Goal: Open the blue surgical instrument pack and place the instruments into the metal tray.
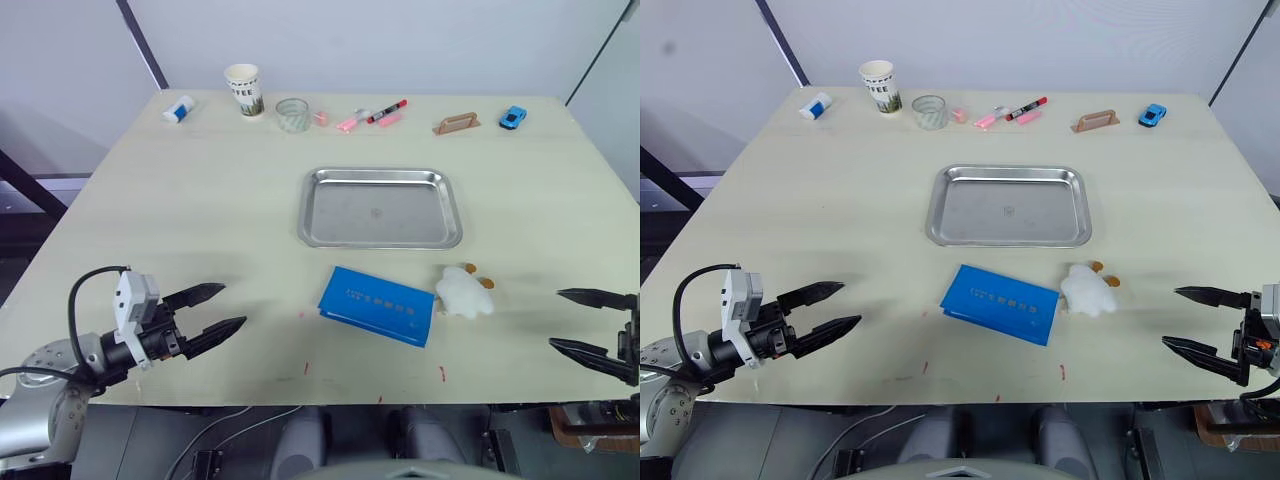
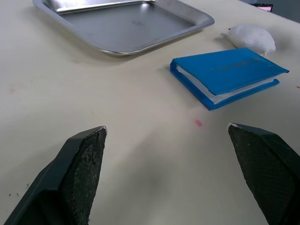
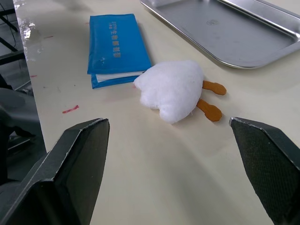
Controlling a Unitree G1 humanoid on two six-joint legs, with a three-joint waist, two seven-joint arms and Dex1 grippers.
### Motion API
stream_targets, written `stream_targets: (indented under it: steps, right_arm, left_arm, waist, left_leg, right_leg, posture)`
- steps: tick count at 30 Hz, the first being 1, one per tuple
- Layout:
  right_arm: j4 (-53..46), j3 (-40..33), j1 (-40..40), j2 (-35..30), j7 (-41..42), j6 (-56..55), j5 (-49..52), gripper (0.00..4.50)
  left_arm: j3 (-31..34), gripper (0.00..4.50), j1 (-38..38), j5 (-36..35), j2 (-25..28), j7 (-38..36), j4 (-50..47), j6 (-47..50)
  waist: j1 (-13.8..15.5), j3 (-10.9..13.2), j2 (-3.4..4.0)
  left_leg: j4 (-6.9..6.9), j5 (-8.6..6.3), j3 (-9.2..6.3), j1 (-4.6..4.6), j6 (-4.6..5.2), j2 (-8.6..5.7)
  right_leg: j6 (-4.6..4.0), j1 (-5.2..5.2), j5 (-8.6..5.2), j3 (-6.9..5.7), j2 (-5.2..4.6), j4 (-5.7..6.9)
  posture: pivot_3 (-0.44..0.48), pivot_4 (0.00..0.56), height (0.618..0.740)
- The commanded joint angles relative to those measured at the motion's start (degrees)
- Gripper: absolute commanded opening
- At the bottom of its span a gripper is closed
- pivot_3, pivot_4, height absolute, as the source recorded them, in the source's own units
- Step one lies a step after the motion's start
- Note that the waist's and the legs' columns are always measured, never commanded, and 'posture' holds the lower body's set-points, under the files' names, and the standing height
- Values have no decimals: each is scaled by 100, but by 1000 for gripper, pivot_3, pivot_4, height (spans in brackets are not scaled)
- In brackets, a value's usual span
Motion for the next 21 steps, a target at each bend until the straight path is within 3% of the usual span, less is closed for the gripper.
stream_targets:
  steps: [1, 5, 8, 12, 16, 18, 19, 20, 21]
  right_arm:
    - [-168, -239, -41, -4, -115, -11, 136, 4488]
    - [-879, 62, -207, 454, -1115, 253, 90, 4488]
    - [-1356, 283, -364, 807, -1888, 554, 32, 4488]
    - [-2144, 693, -448, 1045, -2774, 876, -272, 4488]
    - [-2809, 1026, -474, 927, -2912, 1621, 222, 4488]
    - [-3082, 1147, -324, 805, -2864, 1884, 311, 3953]
    - [-3193, 1252, -243, 728, -2888, 1942, 168, 3829]
    - [-3283, 1396, -179, 671, -2953, 1923, -47, 3516]
    - [-3375, 1544, -121, 607, -3020, 1983, -195, 3112]
  left_arm:
    - [-4, 4379, -84, 61, 2, 219, -238, -49]
    - [-294, 4379, -640, 331, -402, 1012, -540, -199]
    - [-583, 4379, -839, 575, -341, 1442, -842, 154]
    - [-943, 4379, -1253, 495, -131, 1399, -890, 570]
    - [-1315, 4379, -1596, 618, -2, 1247, -621, 728]
    - [-1476, 4500, -1731, 655, 85, 1051, -435, 722]
    - [-1524, 4043, -1815, 588, 136, 881, -361, 745]
    - [-1595, 3942, -1920, 585, 180, 730, -236, 722]
    - [-1683, 3485, -2048, 613, 208, 595, -70, 690]
  waist:
    - [1, 0, 0]
    - [15, -2, -4]
    - [-3, -2, -3]
    - [-1, 1, 3]
    - [-1, 1, 2]
    - [7, 2, 3]
    - [7, 1, 2]
    - [5, 2, 2]
    - [0, 2, 2]
  left_leg:
    - [0, 0, 0, 0, 0, 0]
    - [1, 0, -4, -1, 0, 0]
    - [2, -1, -4, -1, -1, -1]
    - [-1, -1, -1, 3, -1, 0]
    - [0, -1, 1, 2, -1, -2]
    - [0, -1, 1, 2, -1, -1]
    - [0, -1, 0, 2, -1, -3]
    - [0, -1, 0, 2, -1, -3]
    - [1, -1, 0, 2, -1, -3]
  right_leg:
    - [0, 0, 0, 0, 0, 0]
    - [0, 2, 0, -2, -1, 2]
    - [0, 3, 1, 1, 0, 5]
    - [-1, 0, 0, 5, 0, 12]
    - [1, -1, -2, 5, 0, 14]
    - [0, -1, -2, 6, 1, 13]
    - [0, -1, -3, 4, 0, 14]
    - [0, -1, -3, 4, 0, 13]
    - [0, -1, -3, 4, 0, 13]
  posture:
    - [0, 150, 740]
    - [0, 150, 740]
    - [0, 150, 740]
    - [0, 150, 740]
    - [0, 150, 740]
    - [0, 150, 740]
    - [0, 150, 740]
    - [0, 150, 740]
    - [0, 150, 740]
